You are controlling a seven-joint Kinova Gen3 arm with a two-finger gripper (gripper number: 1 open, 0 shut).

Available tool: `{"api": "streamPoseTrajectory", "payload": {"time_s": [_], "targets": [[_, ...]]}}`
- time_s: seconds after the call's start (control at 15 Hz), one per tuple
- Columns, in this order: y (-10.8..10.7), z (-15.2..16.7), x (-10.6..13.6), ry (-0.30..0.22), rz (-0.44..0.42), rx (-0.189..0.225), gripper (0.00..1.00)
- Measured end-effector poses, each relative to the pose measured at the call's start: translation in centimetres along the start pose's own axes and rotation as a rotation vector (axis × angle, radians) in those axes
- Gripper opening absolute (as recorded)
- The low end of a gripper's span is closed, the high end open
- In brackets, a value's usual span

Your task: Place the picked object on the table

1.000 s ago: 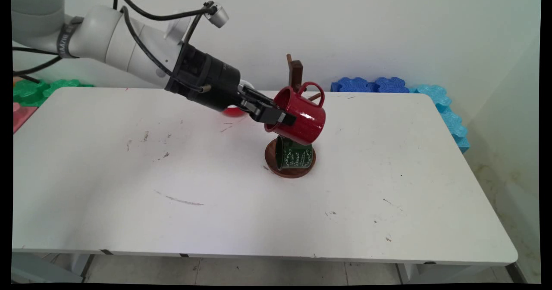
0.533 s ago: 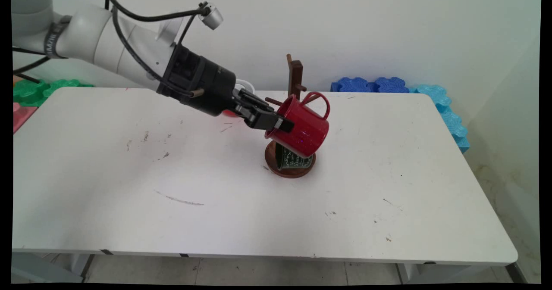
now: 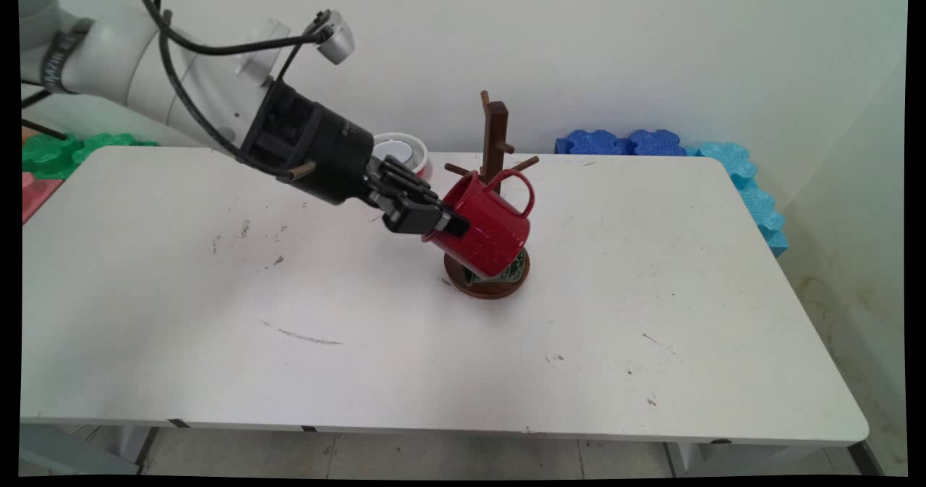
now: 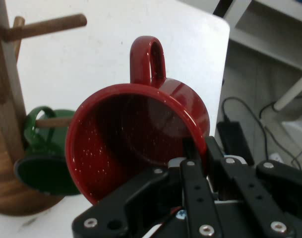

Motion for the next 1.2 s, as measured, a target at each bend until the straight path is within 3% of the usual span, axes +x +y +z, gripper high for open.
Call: {"api": "streamPoseTrajectory", "payload": {"time_s": [1.2], "targets": [[-3.2, -5.9, -2.8, -0.236, 0.173, 0.103, 0.0]]}}
